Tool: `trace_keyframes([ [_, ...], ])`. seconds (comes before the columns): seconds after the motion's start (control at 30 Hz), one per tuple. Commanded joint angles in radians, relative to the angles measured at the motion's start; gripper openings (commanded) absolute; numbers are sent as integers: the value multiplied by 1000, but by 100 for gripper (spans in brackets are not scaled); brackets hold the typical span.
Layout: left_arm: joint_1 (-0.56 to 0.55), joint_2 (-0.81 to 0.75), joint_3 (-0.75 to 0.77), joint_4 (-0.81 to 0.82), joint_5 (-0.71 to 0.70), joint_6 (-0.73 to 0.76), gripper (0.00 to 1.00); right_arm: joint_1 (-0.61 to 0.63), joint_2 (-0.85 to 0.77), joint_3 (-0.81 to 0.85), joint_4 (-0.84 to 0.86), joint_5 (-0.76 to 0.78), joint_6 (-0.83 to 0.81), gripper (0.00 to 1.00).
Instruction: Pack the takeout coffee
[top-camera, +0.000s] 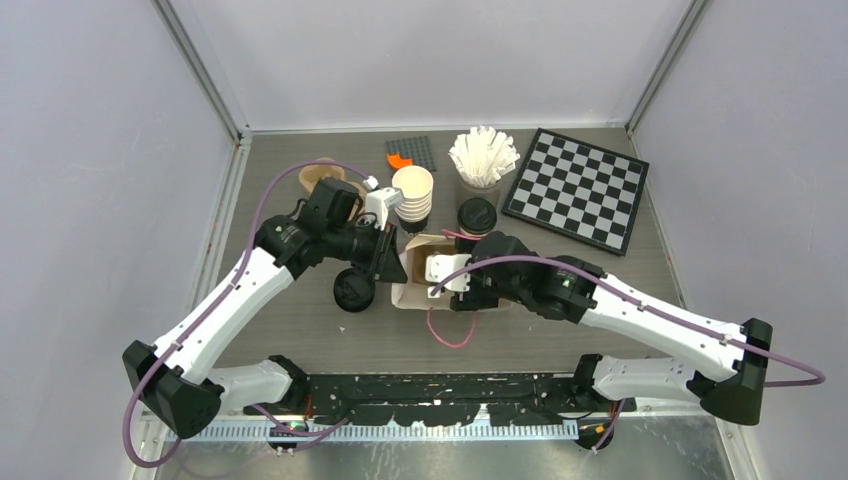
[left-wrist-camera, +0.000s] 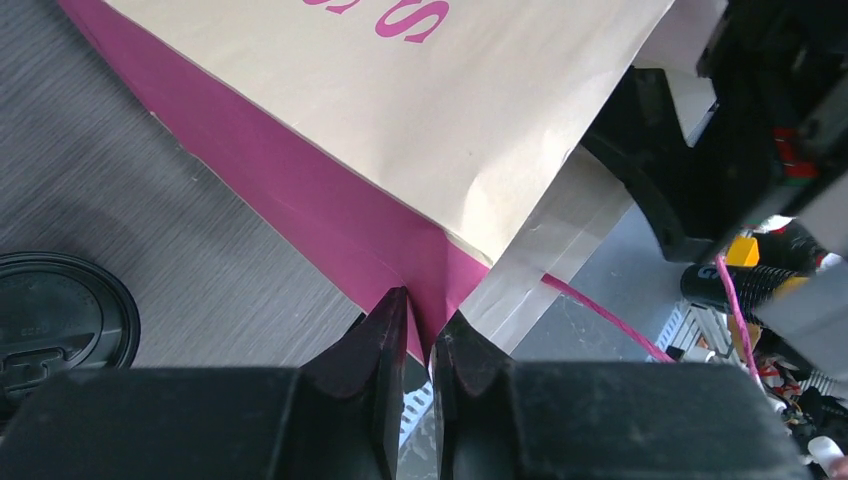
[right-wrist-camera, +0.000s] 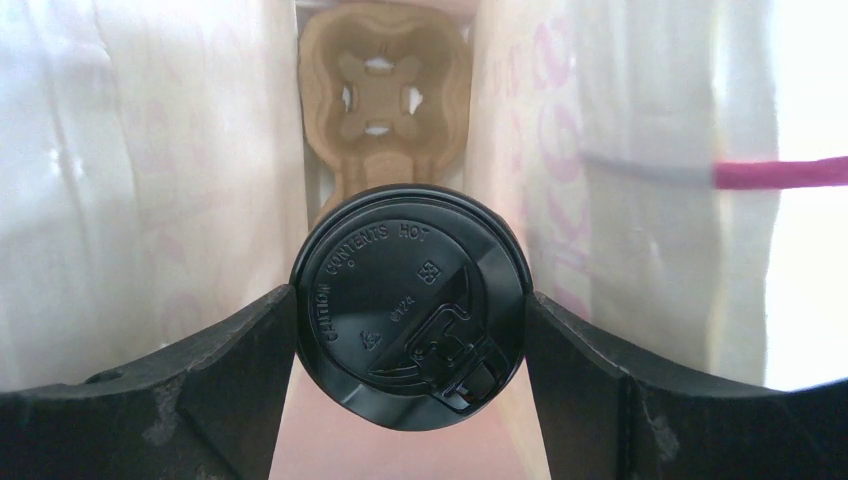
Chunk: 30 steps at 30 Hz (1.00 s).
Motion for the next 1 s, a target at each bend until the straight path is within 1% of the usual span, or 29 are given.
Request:
trace_keyframes([
  [0.0, -3, -3, 44, -9, 0, 29, 17, 5, -23, 65, -12, -81, 27, 66],
  [0.13, -3, -4, 42, -7, 1, 29, 17, 24, 2, 49, 30, -122, 46, 65],
  [0.4, -2, 0, 51, -16, 8, 23, 18, 26, 58, -37, 174, -89, -11, 65],
  [0.67, -3, -5, 45, -16, 15, -5, 19, 25, 56, -131, 257, -55, -44, 65],
  [0.77, -3, -7, 48, -24, 11, -7, 19, 26, 51, -138, 268, -49, -43, 65],
  [0.83, -2, -7, 53, -34, 5, -11, 22, 25, 45, -141, 268, -49, -40, 65],
  [0.97, -3, -26, 52, -66, -20, -28, 34, 26, 36, -160, 280, -42, -44, 65],
])
